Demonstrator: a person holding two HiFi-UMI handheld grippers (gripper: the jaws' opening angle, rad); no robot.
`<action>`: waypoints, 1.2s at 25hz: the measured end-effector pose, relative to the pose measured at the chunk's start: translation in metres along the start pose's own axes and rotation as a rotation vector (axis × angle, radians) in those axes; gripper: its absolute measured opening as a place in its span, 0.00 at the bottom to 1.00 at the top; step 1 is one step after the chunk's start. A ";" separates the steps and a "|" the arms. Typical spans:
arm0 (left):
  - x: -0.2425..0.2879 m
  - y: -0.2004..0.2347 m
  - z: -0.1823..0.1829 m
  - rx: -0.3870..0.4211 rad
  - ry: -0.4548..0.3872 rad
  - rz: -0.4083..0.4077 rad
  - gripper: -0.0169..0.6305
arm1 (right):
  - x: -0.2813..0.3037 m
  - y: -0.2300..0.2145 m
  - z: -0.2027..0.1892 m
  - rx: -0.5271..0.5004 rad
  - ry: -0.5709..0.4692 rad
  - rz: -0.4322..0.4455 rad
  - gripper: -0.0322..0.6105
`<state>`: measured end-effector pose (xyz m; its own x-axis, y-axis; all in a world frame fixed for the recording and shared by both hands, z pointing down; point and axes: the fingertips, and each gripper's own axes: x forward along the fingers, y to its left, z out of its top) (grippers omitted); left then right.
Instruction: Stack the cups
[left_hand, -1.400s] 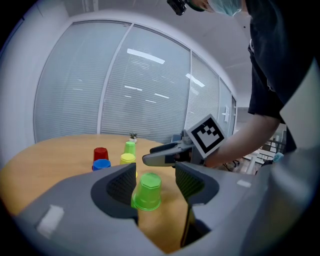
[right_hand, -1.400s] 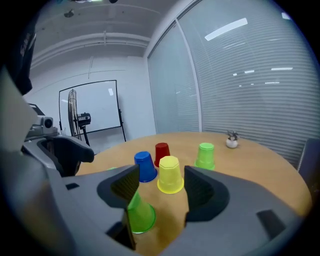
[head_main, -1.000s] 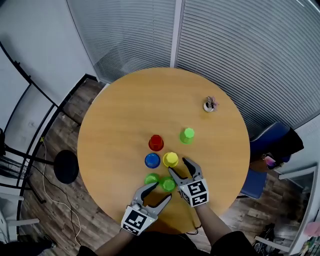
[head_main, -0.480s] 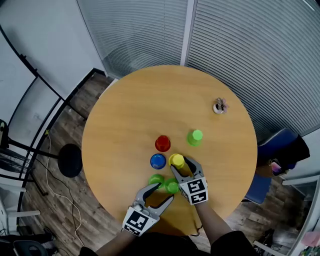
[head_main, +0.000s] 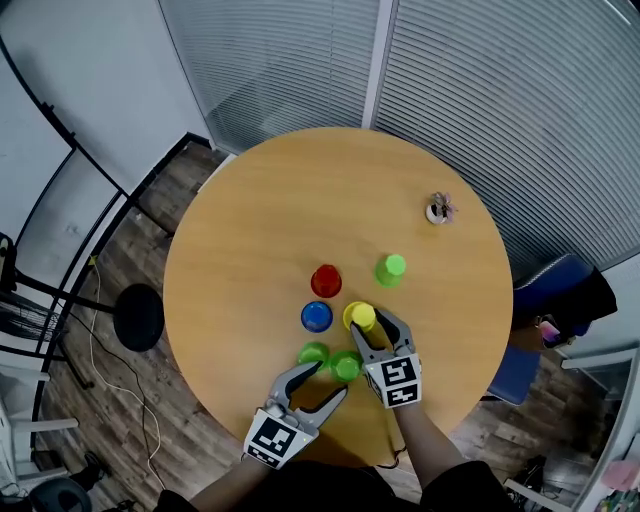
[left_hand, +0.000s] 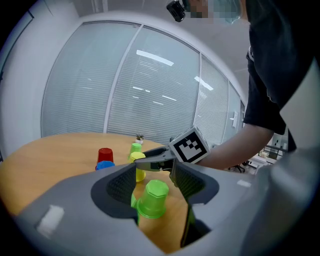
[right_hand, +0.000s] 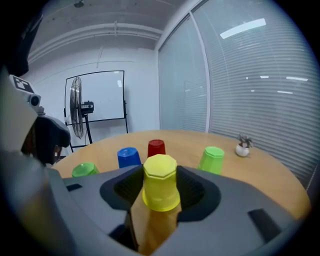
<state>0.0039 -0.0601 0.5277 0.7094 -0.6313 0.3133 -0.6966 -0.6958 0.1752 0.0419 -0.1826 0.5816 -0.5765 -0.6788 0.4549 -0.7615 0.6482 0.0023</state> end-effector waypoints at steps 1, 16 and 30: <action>-0.001 -0.001 0.000 0.003 -0.001 -0.006 0.39 | -0.003 -0.001 0.000 0.002 -0.002 -0.009 0.38; -0.011 -0.028 -0.004 0.051 0.008 -0.108 0.39 | -0.069 0.000 -0.040 0.102 0.020 -0.168 0.38; -0.017 -0.048 -0.006 0.036 0.018 -0.175 0.39 | -0.104 0.025 -0.068 0.150 0.047 -0.236 0.38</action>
<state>0.0244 -0.0142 0.5195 0.8174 -0.4935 0.2973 -0.5579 -0.8067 0.1947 0.1034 -0.0725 0.5951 -0.3660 -0.7859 0.4983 -0.9105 0.4130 -0.0174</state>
